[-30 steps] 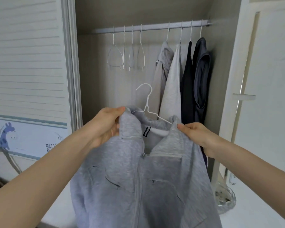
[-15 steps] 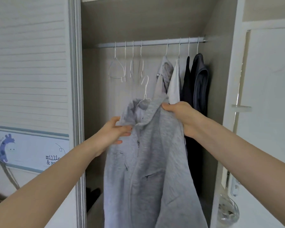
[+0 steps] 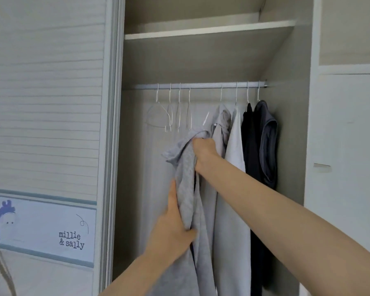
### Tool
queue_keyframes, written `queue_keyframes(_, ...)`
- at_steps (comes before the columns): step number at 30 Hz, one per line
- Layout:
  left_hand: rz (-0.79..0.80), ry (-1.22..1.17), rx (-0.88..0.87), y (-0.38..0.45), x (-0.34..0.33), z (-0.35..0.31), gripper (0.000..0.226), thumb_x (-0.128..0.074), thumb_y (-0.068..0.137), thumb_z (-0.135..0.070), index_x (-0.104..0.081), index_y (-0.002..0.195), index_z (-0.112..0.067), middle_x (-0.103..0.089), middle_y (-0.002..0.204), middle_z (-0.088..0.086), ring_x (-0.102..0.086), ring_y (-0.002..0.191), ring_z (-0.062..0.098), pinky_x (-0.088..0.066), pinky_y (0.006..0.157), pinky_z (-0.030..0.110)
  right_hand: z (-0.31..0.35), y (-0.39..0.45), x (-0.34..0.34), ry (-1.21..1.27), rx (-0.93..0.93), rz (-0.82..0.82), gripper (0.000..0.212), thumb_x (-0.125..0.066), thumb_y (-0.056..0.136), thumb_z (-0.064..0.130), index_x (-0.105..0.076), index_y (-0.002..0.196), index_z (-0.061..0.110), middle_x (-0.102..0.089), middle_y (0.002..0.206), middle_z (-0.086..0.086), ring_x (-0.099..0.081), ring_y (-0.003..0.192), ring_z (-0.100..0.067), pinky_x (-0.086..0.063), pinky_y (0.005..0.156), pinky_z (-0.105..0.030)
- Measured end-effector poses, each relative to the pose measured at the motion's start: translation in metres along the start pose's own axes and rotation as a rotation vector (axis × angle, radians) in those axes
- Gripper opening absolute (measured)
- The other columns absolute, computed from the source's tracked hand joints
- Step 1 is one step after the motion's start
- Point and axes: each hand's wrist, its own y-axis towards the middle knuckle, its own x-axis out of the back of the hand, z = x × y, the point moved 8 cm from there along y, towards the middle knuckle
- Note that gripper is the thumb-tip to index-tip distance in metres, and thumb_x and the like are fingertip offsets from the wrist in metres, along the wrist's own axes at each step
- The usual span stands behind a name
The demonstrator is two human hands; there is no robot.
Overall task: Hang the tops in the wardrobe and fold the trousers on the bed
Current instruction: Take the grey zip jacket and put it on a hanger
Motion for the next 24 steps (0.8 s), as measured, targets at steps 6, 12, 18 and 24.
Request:
queue_keyframes(6, -0.093, 0.325, 0.023, 0.027, 0.025, 0.042, 0.068, -0.055, 0.086, -0.017, -0.026, 0.144, -0.035, -0.065, 0.098, 0.002, -0.065, 0.086, 0.028, -0.055, 0.072, 0.041, -0.004, 0.030, 0.019, -0.041, 0.032, -0.071, 0.013, -0.043, 0.098, 0.008, -0.052, 0.105, 0.002, -0.063, 0.101, -0.019, -0.064, 0.095, -0.034, -0.053, 0.089, -0.047)
queue_keyframes(12, -0.149, 0.323, -0.003, 0.066, 0.030, 0.080, 0.004, -0.054, 0.093, -0.021, -0.053, 0.095, -0.017, -0.064, 0.077, 0.002, -0.062, 0.069, 0.023, -0.052, 0.061, 0.037, 0.004, 0.071, 0.021, -0.156, 0.113, -0.133, 0.028, -0.041, 0.098, 0.013, -0.052, 0.120, -0.001, -0.052, 0.087, -0.009, -0.051, 0.082, -0.022, -0.052, 0.088, -0.042)
queue_keyframes(18, -0.120, 0.046, -0.048, 0.135, 0.007, 0.089, 0.013, -0.059, 0.095, -0.019, -0.054, 0.084, -0.015, -0.064, 0.074, 0.004, -0.055, 0.058, 0.016, -0.046, 0.056, 0.030, 0.034, 0.130, 0.002, -0.286, 0.244, -0.164, 0.013, -0.041, 0.097, 0.012, -0.050, 0.105, 0.009, -0.045, 0.074, -0.001, -0.045, 0.065, -0.014, -0.039, 0.057, -0.024)
queue_keyframes(24, -0.122, -0.114, -0.095, 0.213, -0.021, 0.078, 0.021, -0.058, 0.095, -0.016, -0.049, 0.076, -0.020, -0.055, 0.066, -0.006, -0.045, 0.047, -0.002, -0.034, 0.047, 0.013, 0.067, 0.202, -0.016, -0.305, 0.328, -0.202, 0.031, -0.042, 0.096, 0.008, -0.050, 0.124, -0.001, -0.058, 0.118, -0.016, -0.056, 0.105, -0.030, -0.046, 0.089, -0.035)
